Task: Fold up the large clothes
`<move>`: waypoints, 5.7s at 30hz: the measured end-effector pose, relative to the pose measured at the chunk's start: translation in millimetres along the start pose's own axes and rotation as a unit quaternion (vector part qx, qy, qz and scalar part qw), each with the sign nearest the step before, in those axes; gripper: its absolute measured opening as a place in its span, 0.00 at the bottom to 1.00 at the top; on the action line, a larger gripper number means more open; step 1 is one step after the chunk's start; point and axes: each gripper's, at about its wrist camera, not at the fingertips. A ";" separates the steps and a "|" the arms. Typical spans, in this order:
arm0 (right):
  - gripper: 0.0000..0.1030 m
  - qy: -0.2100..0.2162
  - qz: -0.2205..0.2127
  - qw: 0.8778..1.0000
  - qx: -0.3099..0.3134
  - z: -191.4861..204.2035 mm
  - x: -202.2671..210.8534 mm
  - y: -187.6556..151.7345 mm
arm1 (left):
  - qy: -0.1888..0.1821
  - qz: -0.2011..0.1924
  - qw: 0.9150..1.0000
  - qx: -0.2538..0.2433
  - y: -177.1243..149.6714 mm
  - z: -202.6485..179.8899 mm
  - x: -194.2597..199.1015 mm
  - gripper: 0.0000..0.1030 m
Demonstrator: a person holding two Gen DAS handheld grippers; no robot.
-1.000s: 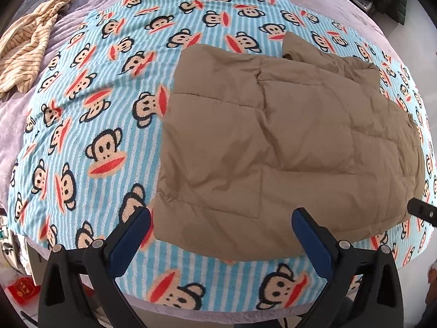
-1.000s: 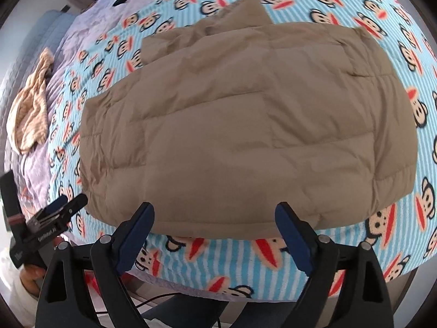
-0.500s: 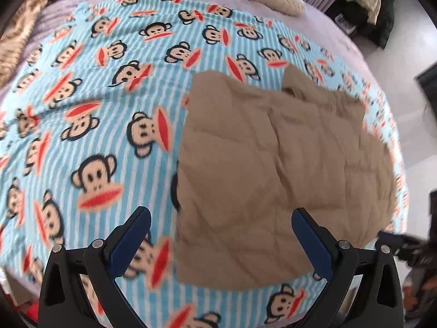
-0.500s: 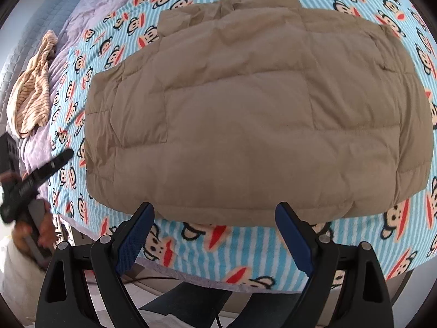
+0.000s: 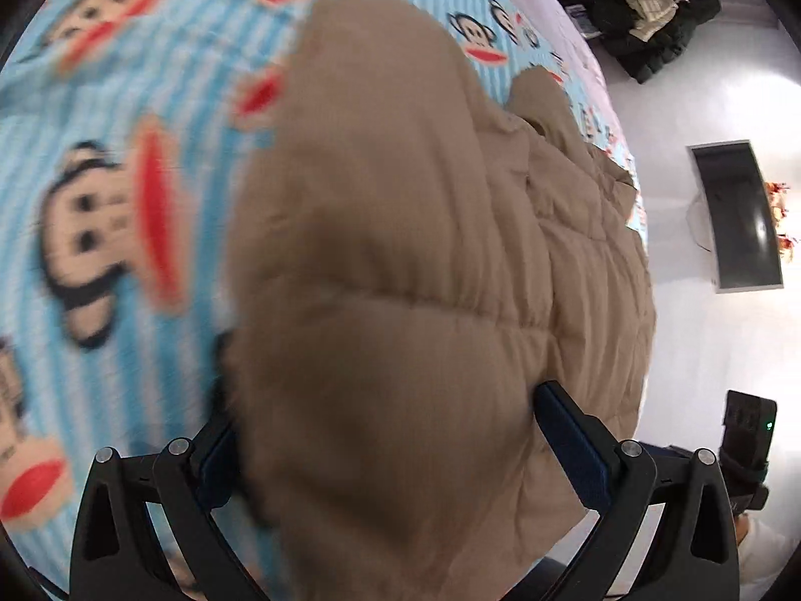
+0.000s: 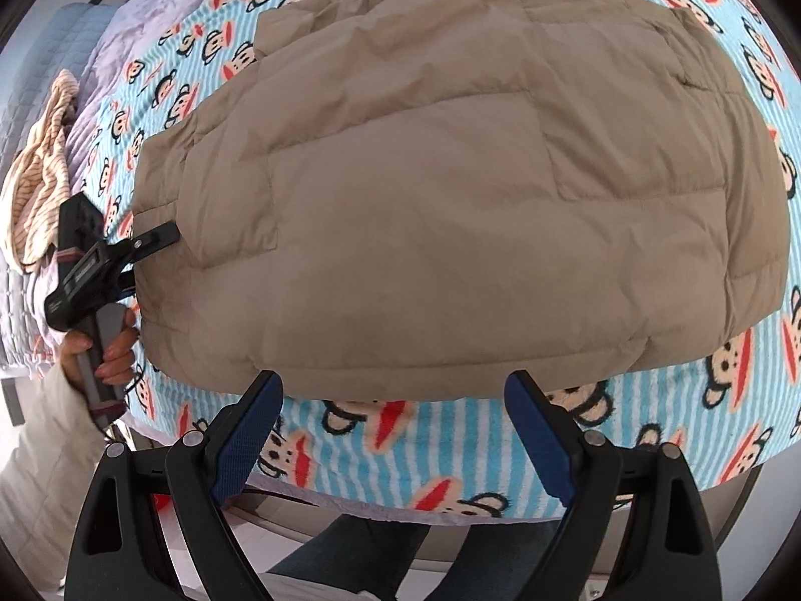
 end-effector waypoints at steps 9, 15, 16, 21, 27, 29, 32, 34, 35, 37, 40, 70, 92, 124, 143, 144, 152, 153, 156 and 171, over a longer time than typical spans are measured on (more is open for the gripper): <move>0.89 -0.001 -0.030 1.000 0.007 7.6 9.8 10.0 | -0.049 0.037 0.998 -0.015 8.5 -20.9 -14.3 0.31; 0.03 -0.009 -0.108 0.994 0.026 5.0 27.4 37.7 | -0.036 0.010 0.999 -0.023 2.4 -52.8 17.9 0.25; 0.03 -0.002 -0.119 0.992 0.030 4.1 26.5 43.3 | -0.033 0.005 0.999 -0.022 1.4 -59.6 22.3 0.23; 0.03 0.034 -0.143 0.988 0.052 -7.2 -2.0 90.0 | -0.003 -0.011 1.000 -0.029 -5.1 -107.0 45.9 0.22; 0.01 0.095 -0.122 0.987 0.029 -31.7 -41.6 136.0 | 0.029 -0.018 0.998 -0.046 -14.2 -205.8 62.0 0.22; 0.00 0.118 -0.115 0.986 0.017 -42.0 -47.5 145.2 | 0.032 -0.019 0.998 -0.050 -11.8 -236.6 59.3 0.22; 0.00 0.158 -0.100 0.982 0.003 -59.0 -56.9 155.1 | 0.045 -0.014 0.997 -0.058 -9.4 -292.7 48.2 0.22; 0.00 0.175 -0.094 0.980 -0.002 -66.0 -60.6 159.3 | 0.065 -0.005 0.996 -0.068 -6.3 -325.0 36.7 0.22; 0.00 0.183 -0.091 0.979 -0.005 -69.2 -62.0 160.2 | 0.071 -0.003 0.995 -0.072 -3.7 -329.7 35.8 0.22; 0.00 0.197 -0.084 0.977 -0.016 -74.1 -65.8 163.6 | 0.092 0.003 0.993 -0.079 -2.2 -354.2 20.1 0.22; 0.00 0.215 -0.066 0.974 -0.030 -79.1 -65.1 168.2 | 0.123 0.007 0.989 -0.082 -5.7 -371.0 5.0 0.23; 0.57 0.324 -0.107 0.936 -0.089 -186.3 101.6 34.3 | 0.006 0.082 0.986 -0.144 18.1 -449.2 -156.3 0.78; 0.19 0.149 -0.067 0.979 -0.122 -257.2 70.3 19.2 | 0.192 -0.077 0.967 -0.147 61.1 -392.4 -146.8 0.78; 0.05 0.134 -0.098 0.986 -0.031 -249.4 63.4 131.6 | 0.261 -0.093 0.947 -0.164 37.2 -429.2 -143.7 0.78; 0.05 0.120 -0.084 0.989 -0.012 -247.5 60.2 134.5 | 0.027 0.015 0.999 0.019 -2.6 -285.2 -122.8 0.92; 0.05 0.120 -0.083 0.989 -0.012 -247.4 59.9 134.2 | 0.024 0.020 0.999 0.019 -0.9 -283.0 -129.4 0.94; 0.47 0.127 -0.083 0.988 -0.009 -251.0 94.0 124.8 | 0.022 0.024 0.999 0.015 2.9 -285.5 -153.0 0.99; 0.75 0.143 -0.088 0.986 -0.012 -255.8 101.0 121.1 | 0.022 0.023 0.999 0.016 1.5 -285.5 -152.6 0.99; 0.97 0.157 -0.094 0.983 -0.024 -264.1 107.6 117.3 | 0.029 0.021 0.999 0.016 0.6 -288.8 -152.8 0.99; 1.00 0.180 -0.014 0.983 -0.043 -291.9 43.3 159.0 | 0.037 0.023 0.999 0.007 8.4 -291.0 -153.2 0.99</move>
Point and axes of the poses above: each gripper's, at about its wrist camera, not at the fingertips, and x roughly against the way its jaws point, z to its left, y to its top, and after that the axes turned 9 degrees about y, right-handed
